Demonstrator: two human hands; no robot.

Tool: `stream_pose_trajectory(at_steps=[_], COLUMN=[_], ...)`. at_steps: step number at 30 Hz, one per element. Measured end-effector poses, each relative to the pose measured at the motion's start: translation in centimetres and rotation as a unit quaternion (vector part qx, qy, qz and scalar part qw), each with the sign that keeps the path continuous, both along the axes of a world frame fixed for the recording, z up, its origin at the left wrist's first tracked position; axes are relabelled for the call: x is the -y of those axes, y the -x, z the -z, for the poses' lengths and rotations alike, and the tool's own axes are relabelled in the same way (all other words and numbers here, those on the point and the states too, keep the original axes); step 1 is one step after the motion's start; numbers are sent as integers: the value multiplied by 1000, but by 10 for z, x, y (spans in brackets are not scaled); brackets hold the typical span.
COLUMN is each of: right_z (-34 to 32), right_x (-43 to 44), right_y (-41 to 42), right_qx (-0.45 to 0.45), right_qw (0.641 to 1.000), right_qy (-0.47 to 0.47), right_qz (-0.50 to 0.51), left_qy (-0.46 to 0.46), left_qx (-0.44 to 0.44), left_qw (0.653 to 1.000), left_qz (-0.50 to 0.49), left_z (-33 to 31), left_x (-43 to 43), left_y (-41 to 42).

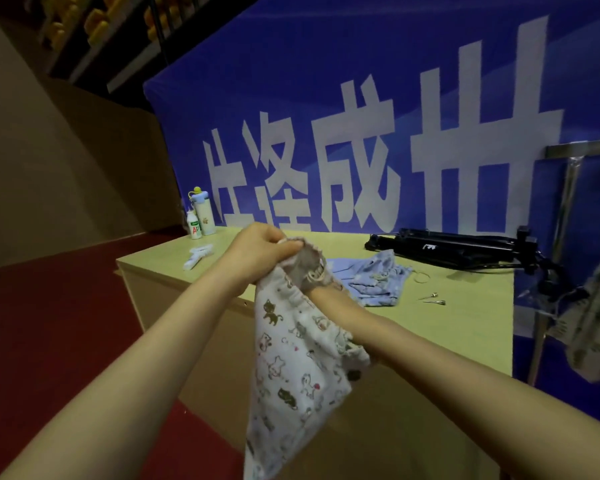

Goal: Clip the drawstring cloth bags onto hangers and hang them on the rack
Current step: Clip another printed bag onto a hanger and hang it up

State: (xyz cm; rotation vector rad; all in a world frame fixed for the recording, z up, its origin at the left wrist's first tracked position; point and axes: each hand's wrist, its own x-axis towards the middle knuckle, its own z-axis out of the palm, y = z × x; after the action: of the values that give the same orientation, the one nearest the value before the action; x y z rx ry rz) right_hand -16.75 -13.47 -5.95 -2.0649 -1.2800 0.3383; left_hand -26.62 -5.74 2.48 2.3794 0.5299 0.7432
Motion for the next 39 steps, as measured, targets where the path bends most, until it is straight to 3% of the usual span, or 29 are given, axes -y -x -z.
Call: stream_pose_trajectory(at_steps=[6,8,10,12,15,17,19,25,30,35,39], right_z=[0,-14,-27,-37,-30,-18,-3,32,50,51,46], right_x=[13,29,43,51,56,64,69,62,43,24,15], right_y=[-13,-26,-52,-86,-164,-206,-239,-289,-318,-331,-341], right_qx=[146,135,43,-73,-70,10,67,193,291,331,260], right_qw=[982,985,992,969,921,920,926,922,890,856,879], right_qy=[55,18,-106,-236,-304,-224,-132,16,136,228,224], right_qz=[-105,-103,-56,29,232,323,348,334,323,325,332], left_qy=[74,143,202,212,193,202,222,272,315,348,361], left_qx=[21,38,45,51,44,37,34,-13,-13,-44,-37], left_qw=[996,988,977,975,980,978,974,962,949,936,930], left_qz=[36,41,43,38,32,32,31,29,28,37,49], left_z=[19,25,35,47,72,87,101,149,163,159,166], left_x=[3,-3,-7,-9,-10,-10,-13,-29,-43,-51,-54], left_y=[-39,-54,-77,-99,-137,-158,-177,-220,-237,-249,-251])
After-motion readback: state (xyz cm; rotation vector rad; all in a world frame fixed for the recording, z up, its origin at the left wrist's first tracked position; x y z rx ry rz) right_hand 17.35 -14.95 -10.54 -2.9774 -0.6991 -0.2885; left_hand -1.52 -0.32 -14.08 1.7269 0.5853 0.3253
